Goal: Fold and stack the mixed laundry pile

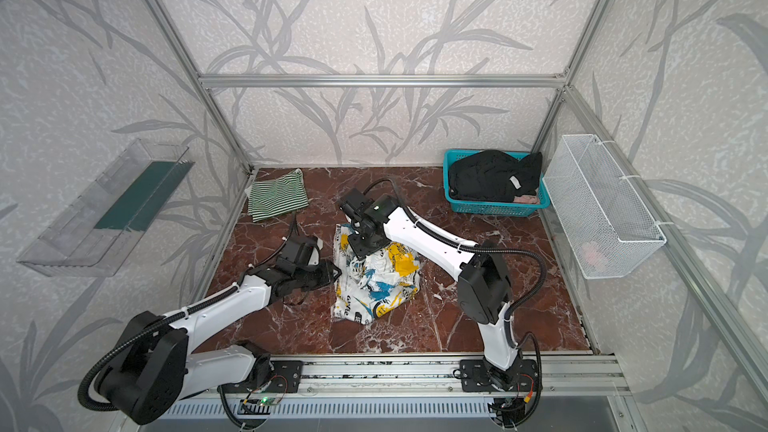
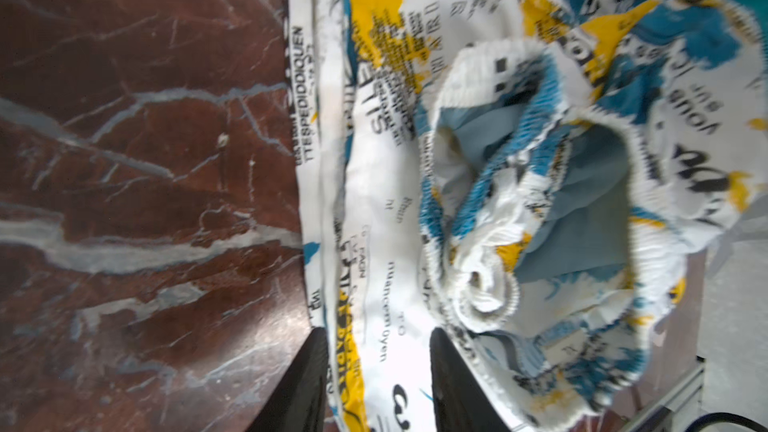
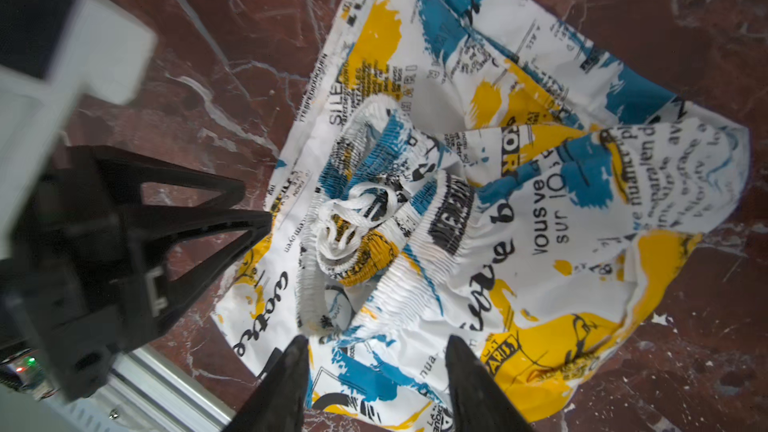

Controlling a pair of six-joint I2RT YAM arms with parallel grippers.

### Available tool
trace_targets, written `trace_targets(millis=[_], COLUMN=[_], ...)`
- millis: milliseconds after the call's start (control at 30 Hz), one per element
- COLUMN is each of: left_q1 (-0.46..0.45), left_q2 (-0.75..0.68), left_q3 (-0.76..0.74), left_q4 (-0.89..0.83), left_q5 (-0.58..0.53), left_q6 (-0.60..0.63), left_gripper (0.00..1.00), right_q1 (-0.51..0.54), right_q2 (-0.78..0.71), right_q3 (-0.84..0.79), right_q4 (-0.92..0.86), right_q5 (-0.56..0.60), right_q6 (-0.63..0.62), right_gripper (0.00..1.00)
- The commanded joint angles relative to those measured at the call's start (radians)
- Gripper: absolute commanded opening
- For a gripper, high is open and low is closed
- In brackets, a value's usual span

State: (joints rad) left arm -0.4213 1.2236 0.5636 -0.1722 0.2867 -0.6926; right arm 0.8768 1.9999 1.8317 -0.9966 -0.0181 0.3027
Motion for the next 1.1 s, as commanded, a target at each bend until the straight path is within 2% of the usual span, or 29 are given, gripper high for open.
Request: trace_targets(millis=[0,167,300,400,467,533,667,833,1067], left_q1=[0.005,0.007,0.01,0.01,0.01,0.01,0.017,0.042,0.104], left_q2=[0.008,0.122,0.238,0.323,0.359,0.369,0.347,0.301,0.272], left_q3=[0.046,0.073,0.105,0.127,0.127,0.116,0.085,0.06,0.004], left_q4=[0.055,0.183,0.269,0.291,0.302,0.314,0.333,0.342,0.404], left_q5=[0.011,0.06,0.153,0.189,0.19,0.19,0.192,0.223,0.298], left_q6=[0.052,0.071,0.078,0.071,0.064,0.059,0.054,0.061,0.061], left_gripper=[0.45,0.49,0.49,0.43,0.37,0.31,0.2,0.06,0.0], right_q1=[-0.005,-0.005,-0.011,-0.02,-0.027,-0.027,-0.027,-0.026,-0.025], right_q2=[0.061,0.103,0.114,0.113,0.101,0.074,0.016,-0.029,-0.066], right_q3=[-0.034,-0.085,-0.13,-0.175,-0.215,-0.246,-0.272,-0.249,-0.221], right_q4=[0.014,0.085,0.132,0.189,0.234,0.269,0.307,0.326,0.377], right_q5=[0.027,0.093,0.082,0.031,0.0,-0.005,-0.008,-0.055,-0.113], right_q6=[0.036,0.084,0.101,0.106,0.108,0.106,0.087,0.072,0.076], right_gripper=[0.54,0.53,0.5,0.37,0.23,0.12,0.02,0.0,0.0])
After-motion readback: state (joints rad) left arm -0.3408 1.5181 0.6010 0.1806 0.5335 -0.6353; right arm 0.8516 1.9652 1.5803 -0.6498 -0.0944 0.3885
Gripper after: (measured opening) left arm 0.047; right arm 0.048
